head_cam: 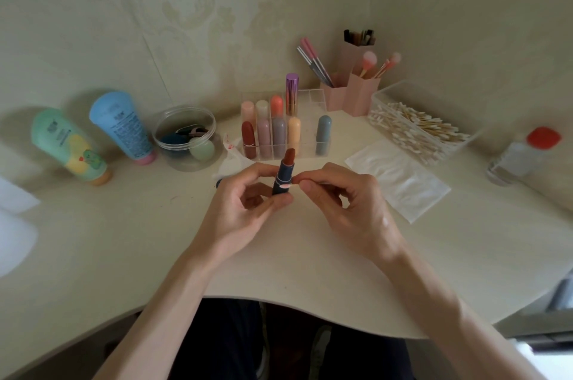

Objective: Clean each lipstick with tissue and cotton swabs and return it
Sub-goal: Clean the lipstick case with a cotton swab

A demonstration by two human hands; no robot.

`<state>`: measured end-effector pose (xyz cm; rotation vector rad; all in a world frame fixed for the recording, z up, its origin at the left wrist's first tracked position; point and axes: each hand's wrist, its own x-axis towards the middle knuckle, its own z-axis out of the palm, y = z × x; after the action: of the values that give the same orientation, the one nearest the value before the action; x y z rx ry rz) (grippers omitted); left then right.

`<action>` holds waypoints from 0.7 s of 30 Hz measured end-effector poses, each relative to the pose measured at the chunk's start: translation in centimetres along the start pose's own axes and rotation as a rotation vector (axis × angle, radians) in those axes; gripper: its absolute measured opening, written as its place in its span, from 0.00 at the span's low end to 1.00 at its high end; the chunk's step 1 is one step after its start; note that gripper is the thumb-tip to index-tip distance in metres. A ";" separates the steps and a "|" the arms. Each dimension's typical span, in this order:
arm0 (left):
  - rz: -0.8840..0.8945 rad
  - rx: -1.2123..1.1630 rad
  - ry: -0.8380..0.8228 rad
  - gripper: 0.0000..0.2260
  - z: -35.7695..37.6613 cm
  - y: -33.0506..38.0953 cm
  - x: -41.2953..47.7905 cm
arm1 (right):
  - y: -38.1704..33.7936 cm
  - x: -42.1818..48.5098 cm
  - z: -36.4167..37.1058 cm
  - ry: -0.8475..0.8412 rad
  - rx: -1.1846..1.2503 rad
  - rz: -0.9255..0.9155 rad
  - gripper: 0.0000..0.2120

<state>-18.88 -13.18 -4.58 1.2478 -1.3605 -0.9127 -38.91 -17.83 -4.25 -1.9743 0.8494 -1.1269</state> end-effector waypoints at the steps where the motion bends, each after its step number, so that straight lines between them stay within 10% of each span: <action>1: 0.018 0.004 -0.008 0.14 0.0 -0.1 0.1 | 0.0 0.0 0.0 0.000 0.001 -0.002 0.07; 21: 0.018 0.029 -0.013 0.12 0.1 0.3 0.0 | 0.1 0.0 -0.1 0.008 -0.005 -0.009 0.07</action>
<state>-19.05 -13.11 -4.36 1.2515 -1.3972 -0.8935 -39.00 -17.89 -4.28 -1.9808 0.8496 -1.1391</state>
